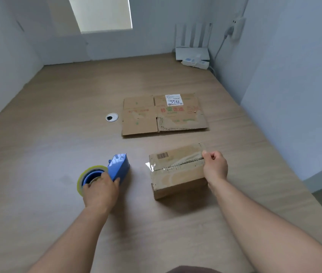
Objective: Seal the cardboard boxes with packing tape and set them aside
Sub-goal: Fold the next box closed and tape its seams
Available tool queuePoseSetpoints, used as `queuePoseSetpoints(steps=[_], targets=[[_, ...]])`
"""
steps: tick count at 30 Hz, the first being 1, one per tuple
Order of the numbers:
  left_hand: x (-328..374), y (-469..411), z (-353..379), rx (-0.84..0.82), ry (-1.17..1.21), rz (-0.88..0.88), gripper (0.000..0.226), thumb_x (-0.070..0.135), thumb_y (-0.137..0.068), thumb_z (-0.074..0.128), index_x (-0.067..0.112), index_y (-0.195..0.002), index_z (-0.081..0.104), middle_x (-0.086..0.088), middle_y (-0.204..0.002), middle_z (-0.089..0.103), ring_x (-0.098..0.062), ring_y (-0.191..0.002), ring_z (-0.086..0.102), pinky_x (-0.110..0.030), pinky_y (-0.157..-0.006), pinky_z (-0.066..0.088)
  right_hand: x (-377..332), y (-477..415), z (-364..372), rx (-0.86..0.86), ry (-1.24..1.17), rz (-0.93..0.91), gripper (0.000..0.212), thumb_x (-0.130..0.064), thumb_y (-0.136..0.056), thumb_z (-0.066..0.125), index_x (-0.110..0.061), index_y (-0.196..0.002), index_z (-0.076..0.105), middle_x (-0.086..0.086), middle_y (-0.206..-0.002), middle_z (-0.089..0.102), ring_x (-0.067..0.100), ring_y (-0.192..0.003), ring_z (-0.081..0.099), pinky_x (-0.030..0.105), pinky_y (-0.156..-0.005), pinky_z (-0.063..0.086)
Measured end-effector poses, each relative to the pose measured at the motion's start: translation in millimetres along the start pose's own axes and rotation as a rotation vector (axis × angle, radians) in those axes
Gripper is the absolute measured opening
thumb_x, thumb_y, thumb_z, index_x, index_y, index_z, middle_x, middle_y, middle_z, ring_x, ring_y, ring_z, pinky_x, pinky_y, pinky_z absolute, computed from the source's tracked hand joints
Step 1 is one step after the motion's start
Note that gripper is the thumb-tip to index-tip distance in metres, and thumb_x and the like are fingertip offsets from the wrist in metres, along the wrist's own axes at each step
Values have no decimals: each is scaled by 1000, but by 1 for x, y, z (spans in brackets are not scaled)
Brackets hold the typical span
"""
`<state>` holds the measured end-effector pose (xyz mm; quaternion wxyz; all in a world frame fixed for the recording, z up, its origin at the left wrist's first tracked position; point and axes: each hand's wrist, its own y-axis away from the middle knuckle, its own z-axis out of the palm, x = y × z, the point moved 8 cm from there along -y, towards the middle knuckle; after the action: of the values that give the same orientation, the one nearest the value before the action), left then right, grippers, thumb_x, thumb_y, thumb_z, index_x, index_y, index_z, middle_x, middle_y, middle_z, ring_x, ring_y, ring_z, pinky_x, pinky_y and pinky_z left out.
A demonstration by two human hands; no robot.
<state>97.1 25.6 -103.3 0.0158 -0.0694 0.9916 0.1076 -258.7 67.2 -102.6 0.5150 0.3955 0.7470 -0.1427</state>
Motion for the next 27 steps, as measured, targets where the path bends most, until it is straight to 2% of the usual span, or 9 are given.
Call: queuePoseSetpoints(steps=[3,5,8,11,14,17,20,24,27], targets=[[7,3,-19,41,42,-71,53,41,-98,36,7,-139,35,-14,-134,49,-30,-122,47,-40,-101,35,2,1,1,5,30,-8,22,-27,-95,54,-13,-79,51,4,-77,55,24,-73,50,28,-64,33],[47,18,-38,101,335,56,58,35,-99,37,4,-146,23,-15,-146,36,-31,-132,37,-41,-106,33,2,1,0,0,33,-14,21,-28,-95,53,-12,-82,52,6,-82,57,25,-75,50,28,-66,34],[112,45,-24,-56,740,158,53,37,-101,32,1,-140,28,-16,-142,41,-33,-131,39,-42,-106,35,1,1,1,-15,38,-26,21,-28,-96,53,-11,-83,52,7,-83,58,25,-76,51,28,-66,34],[122,52,11,-236,952,-49,58,42,-102,24,2,-143,23,-17,-135,49,-35,-121,47,-36,-98,39,1,0,2,-30,51,-47,23,-29,-96,51,-11,-83,52,11,-86,60,26,-77,52,29,-66,33],[118,46,14,-252,944,-143,66,54,-99,17,5,-135,42,-15,-129,53,-32,-117,49,-34,-88,37,-4,-2,2,-96,193,-74,33,-39,-99,43,-9,-94,54,17,-103,60,32,-93,55,31,-70,32],[123,42,8,-242,791,-171,83,73,-89,17,6,-114,59,-12,-108,61,-30,-99,55,-32,-76,39,-13,10,11,-215,470,-84,77,-72,-82,46,-6,-121,45,13,-124,50,32,-118,47,39,-86,40],[123,41,10,-158,675,-272,78,78,-84,30,10,-107,61,-10,-105,65,-30,-95,58,-31,-71,40,-22,21,18,-221,716,-157,101,-80,-65,58,-4,-127,34,14,-132,44,31,-126,41,41,-93,42],[120,41,11,-84,686,-314,66,62,-94,26,9,-112,62,-14,-113,64,-33,-105,57,-34,-76,39,-17,5,18,-203,599,-205,70,-62,-79,62,-5,-116,44,15,-122,52,33,-115,49,38,-85,42],[117,41,15,-101,762,-354,61,53,-99,20,12,-123,58,-13,-125,59,-33,-114,53,-36,-86,38,-10,-11,12,-204,349,-191,34,-46,-93,53,-13,-84,52,10,-96,63,30,-91,56,34,-69,35]])
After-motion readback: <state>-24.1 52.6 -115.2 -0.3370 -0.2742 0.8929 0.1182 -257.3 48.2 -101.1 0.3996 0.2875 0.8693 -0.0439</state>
